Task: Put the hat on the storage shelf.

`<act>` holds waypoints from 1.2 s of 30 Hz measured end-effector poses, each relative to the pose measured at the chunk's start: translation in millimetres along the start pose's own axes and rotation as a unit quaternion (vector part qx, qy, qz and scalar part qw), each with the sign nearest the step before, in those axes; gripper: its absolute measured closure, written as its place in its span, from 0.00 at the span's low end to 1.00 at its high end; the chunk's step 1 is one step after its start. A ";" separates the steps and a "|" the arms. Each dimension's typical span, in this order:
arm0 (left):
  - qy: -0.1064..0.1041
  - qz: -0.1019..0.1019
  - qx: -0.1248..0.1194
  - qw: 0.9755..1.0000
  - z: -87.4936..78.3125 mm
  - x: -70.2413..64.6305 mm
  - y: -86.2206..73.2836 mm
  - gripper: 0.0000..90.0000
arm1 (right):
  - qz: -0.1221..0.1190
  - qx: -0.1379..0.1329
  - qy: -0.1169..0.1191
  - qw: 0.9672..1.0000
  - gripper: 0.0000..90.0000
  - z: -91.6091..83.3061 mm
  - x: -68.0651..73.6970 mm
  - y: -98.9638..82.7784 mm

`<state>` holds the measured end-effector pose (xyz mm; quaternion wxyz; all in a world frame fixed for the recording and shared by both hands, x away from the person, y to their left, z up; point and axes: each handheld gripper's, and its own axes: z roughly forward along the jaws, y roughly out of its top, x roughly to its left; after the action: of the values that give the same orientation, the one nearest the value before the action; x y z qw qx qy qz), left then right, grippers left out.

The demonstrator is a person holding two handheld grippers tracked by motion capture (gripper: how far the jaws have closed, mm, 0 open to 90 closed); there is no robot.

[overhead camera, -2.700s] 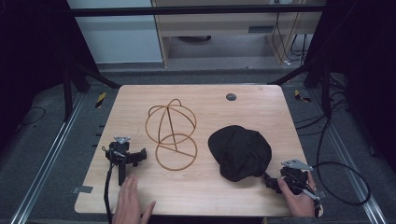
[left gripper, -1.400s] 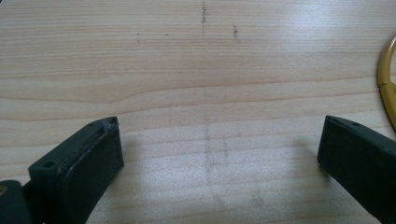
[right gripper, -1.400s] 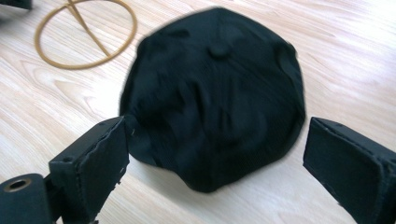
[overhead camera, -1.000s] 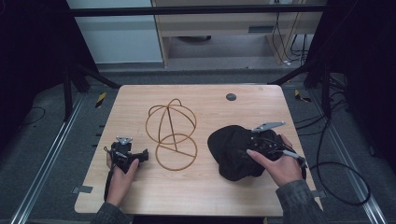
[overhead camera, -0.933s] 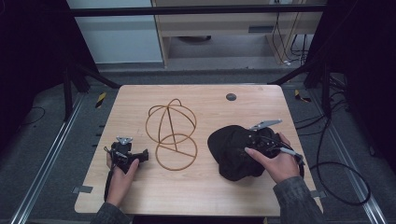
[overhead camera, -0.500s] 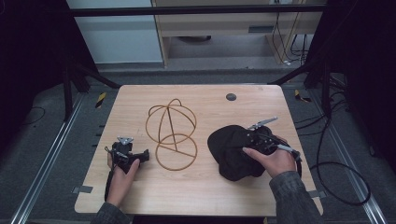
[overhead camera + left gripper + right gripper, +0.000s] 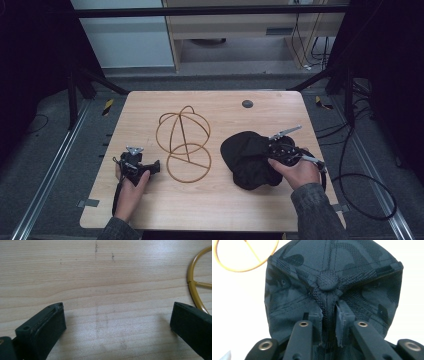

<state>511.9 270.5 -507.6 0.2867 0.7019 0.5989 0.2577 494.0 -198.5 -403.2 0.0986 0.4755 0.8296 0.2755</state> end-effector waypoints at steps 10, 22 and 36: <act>-0.001 0.000 -0.001 1.000 -0.1 -0.5 -0.3 0.00 | -0.013 0.012 0.008 1.000 0.94 -3.8 -2.6 6.9; -0.002 0.003 0.000 1.000 -0.5 -0.9 -0.5 0.00 | -0.026 0.031 0.030 0.999 0.96 -25.3 3.0 29.2; -0.004 0.004 0.000 1.000 -1.0 -1.5 -1.0 0.00 | -0.007 -0.058 0.025 0.998 0.97 -97.3 -5.3 45.0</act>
<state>510.2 269.2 -507.6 0.2880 0.7056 0.5946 0.2562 488.4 -220.5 -298.3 0.1071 0.4561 0.8176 0.3346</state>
